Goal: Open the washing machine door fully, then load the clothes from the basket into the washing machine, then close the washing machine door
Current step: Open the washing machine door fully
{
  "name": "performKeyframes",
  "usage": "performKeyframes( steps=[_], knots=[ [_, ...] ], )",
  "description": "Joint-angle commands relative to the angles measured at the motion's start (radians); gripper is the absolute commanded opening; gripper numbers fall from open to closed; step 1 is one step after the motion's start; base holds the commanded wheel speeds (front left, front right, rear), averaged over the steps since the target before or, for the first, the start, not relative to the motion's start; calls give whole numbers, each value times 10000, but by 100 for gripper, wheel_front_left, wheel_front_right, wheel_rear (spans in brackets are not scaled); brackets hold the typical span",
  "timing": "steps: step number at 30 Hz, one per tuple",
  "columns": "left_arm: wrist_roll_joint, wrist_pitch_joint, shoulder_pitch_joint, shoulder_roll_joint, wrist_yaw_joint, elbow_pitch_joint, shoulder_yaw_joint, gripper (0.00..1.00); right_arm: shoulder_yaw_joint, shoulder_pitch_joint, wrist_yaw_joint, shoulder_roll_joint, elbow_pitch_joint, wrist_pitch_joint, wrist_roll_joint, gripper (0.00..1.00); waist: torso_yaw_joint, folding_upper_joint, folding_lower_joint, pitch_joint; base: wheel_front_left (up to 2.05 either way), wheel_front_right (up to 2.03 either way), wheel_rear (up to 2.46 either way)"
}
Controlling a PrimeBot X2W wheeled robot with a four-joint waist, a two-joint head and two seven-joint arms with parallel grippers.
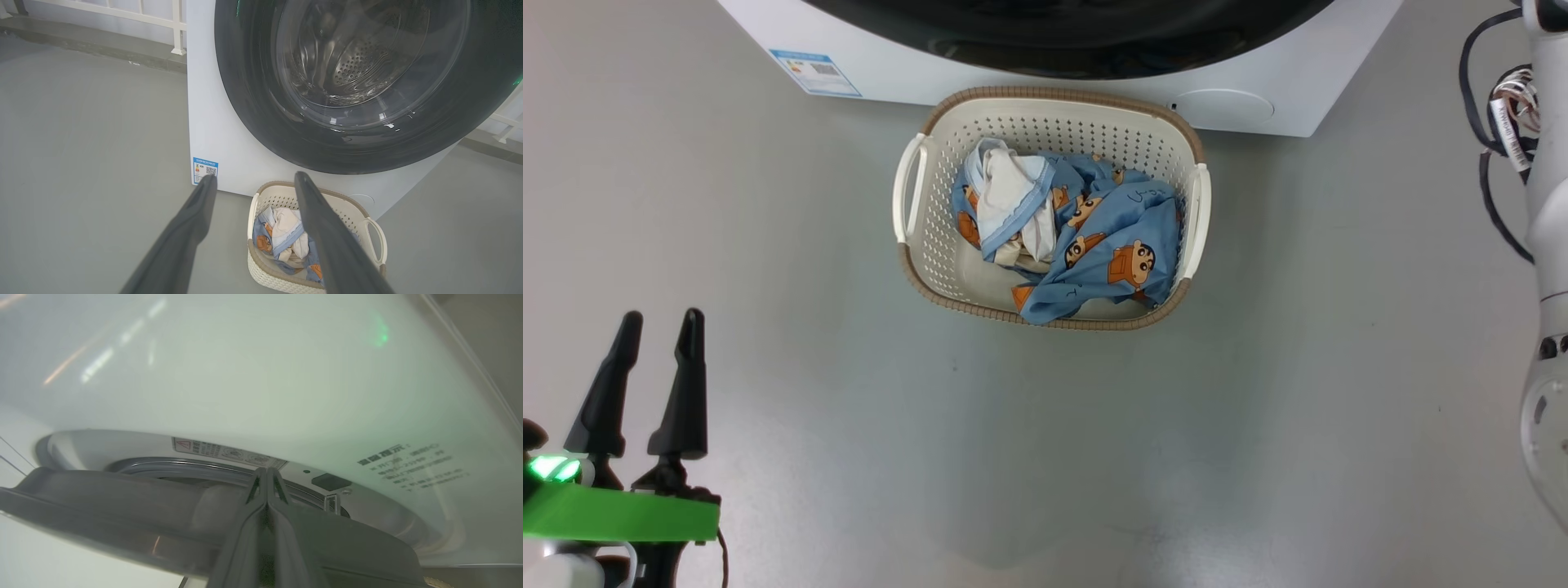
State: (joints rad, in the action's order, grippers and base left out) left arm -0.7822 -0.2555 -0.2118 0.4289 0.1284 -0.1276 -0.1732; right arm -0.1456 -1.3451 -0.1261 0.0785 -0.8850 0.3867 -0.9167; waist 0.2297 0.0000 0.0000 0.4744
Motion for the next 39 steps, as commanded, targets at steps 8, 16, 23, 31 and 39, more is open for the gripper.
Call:
performKeyframes(
  steps=[8,16,23,31,39],
  knots=[
    [-49,-63,-255,309,23,6,402,100,871,-358,-46,-283,-197,989,-305,0,-78,0,0,-209,0,0,0],
    [39,-63,-98,332,23,-109,426,100,1904,649,-46,-283,157,1401,-1180,0,-265,0,0,-747,0,0,0],
    [299,-63,168,309,23,-244,494,100,2459,2030,-46,-283,869,1760,-1714,0,-404,0,0,-1452,0,0,0],
    [761,-63,619,103,23,-631,443,100,2503,4219,-46,-283,2373,2820,-2191,0,-334,0,0,-2666,0,0,0],
    [1112,-63,905,-193,23,-931,408,100,2389,6047,-46,-283,3805,3616,-2635,0,87,0,0,-3454,0,0,0]
  ],
)
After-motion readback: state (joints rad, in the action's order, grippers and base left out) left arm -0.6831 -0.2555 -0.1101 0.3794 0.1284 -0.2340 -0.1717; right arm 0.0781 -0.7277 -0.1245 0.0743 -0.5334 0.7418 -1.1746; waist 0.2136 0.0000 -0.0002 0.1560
